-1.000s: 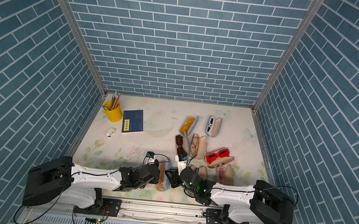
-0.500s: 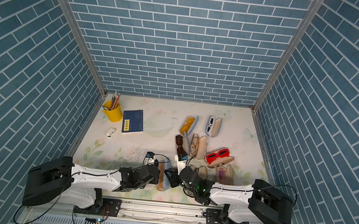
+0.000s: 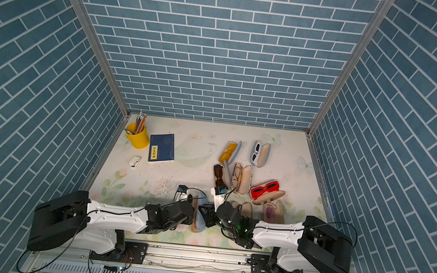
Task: Close the glasses case
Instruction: Close the glasses case at the center of the board.
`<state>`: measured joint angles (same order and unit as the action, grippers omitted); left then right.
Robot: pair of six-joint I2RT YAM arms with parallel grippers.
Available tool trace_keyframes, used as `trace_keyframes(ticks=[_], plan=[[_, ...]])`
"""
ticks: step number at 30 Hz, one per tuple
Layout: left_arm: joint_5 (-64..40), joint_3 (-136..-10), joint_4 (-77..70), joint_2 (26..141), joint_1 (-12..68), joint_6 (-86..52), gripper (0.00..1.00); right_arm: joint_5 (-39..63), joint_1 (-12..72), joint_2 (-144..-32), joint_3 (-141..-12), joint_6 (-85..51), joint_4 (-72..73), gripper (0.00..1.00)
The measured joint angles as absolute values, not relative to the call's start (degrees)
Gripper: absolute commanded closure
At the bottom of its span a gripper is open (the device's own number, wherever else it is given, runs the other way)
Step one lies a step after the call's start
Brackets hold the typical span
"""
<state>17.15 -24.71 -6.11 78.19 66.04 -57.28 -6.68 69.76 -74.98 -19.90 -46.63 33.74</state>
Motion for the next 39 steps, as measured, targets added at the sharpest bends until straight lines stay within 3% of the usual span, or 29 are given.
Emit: trace_keyframes(ticks=[36,39], plan=[[18.2,-24.73,-6.76,78.28,66.59,-58.24,0.87,-7.46,72.01,-85.67,-24.62,-46.68,38.22,0.74],[18.37,-24.58,-6.48,77.1,66.57,-58.72,0.83,-7.77,72.01,-86.04,-24.75,-46.68,38.24,0.73]])
